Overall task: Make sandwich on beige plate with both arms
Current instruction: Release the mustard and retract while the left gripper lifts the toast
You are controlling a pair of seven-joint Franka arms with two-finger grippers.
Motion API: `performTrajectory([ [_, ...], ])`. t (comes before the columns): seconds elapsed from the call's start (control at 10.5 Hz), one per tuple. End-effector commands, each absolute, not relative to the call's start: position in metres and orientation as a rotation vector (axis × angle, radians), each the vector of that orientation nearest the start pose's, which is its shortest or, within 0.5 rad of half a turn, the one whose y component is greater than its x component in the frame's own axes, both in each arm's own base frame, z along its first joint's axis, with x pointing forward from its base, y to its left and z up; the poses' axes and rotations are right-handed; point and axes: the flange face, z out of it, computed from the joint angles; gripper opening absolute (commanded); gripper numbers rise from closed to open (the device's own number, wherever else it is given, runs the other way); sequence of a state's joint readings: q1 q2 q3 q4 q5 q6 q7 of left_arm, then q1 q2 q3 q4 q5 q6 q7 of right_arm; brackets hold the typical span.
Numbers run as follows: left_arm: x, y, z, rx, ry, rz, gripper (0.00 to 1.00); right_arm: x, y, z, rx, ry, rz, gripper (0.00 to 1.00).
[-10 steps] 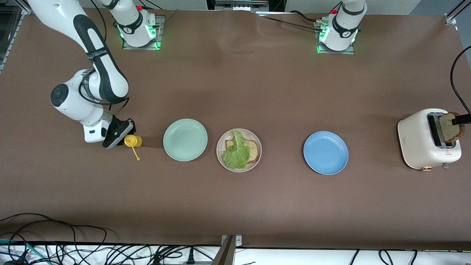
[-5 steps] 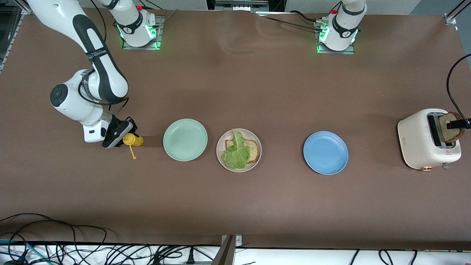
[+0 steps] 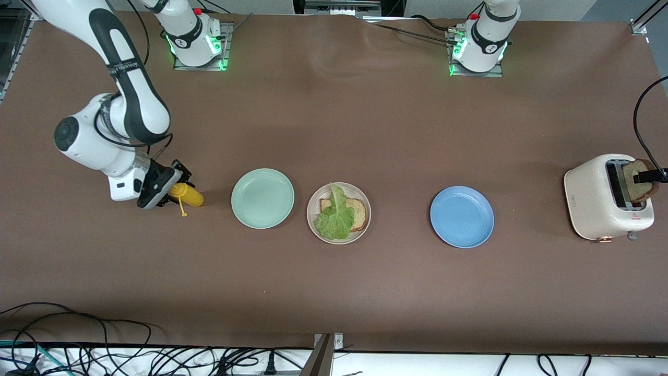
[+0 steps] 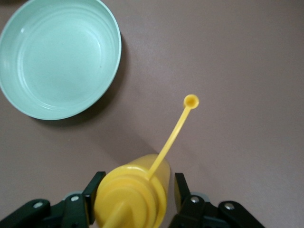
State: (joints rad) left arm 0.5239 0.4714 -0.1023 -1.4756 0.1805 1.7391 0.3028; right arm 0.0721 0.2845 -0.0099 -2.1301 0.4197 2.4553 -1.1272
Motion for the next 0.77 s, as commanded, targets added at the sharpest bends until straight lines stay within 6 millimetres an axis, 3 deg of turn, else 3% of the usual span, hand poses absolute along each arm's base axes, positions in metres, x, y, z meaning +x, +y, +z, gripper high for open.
performTrajectory([
  [0.0, 0.589, 0.315, 0.367, -3.095, -0.141, 0.432, 0.95, 0.570, 0.021, 0.302, -2.642, -1.168, -0.266, 0.81],
  [0.1, 0.586, 0.318, 0.362, -3.113, -0.160, 0.439, 0.59, 0.569, 0.014, 0.307, -2.667, -1.093, -0.244, 0.85],
  [0.29, 0.588, 0.314, 0.361, -3.114, -0.151, 0.445, 0.00, 0.569, 0.007, 0.320, -2.724, -1.005, -0.243, 0.89],
  [0.48, 0.589, 0.312, 0.368, -3.113, -0.152, 0.440, 0.00, 0.570, 0.008, 0.328, -2.737, -0.950, -0.232, 0.89],
  [0.67, 0.590, 0.309, 0.378, -3.118, -0.153, 0.447, 0.00, 0.566, 0.009, 0.356, -2.797, -0.844, -0.166, 0.90],
])
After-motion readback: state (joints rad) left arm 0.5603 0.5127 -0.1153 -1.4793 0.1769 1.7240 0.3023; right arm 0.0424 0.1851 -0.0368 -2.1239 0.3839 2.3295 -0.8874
